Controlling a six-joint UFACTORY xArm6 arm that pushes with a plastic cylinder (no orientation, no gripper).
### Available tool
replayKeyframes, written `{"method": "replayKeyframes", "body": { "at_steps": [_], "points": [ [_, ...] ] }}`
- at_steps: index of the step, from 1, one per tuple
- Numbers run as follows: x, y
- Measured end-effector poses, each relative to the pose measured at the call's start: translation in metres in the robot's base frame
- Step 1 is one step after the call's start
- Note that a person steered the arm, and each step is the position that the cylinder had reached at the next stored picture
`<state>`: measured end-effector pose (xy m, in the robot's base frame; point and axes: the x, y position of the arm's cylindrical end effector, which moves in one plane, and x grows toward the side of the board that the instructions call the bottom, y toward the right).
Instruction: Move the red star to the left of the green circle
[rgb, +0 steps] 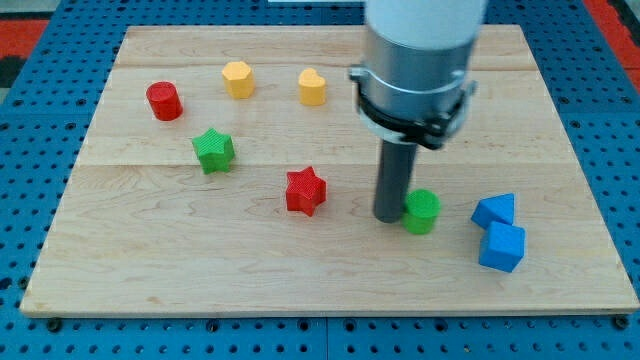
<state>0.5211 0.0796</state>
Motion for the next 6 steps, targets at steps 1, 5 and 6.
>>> {"method": "replayKeyframes", "body": {
  "at_steps": [1,5,6],
  "points": [
    [0.004,0.017],
    [-0.034,-0.086],
    [-0.053,-0.066]
  ]
}}
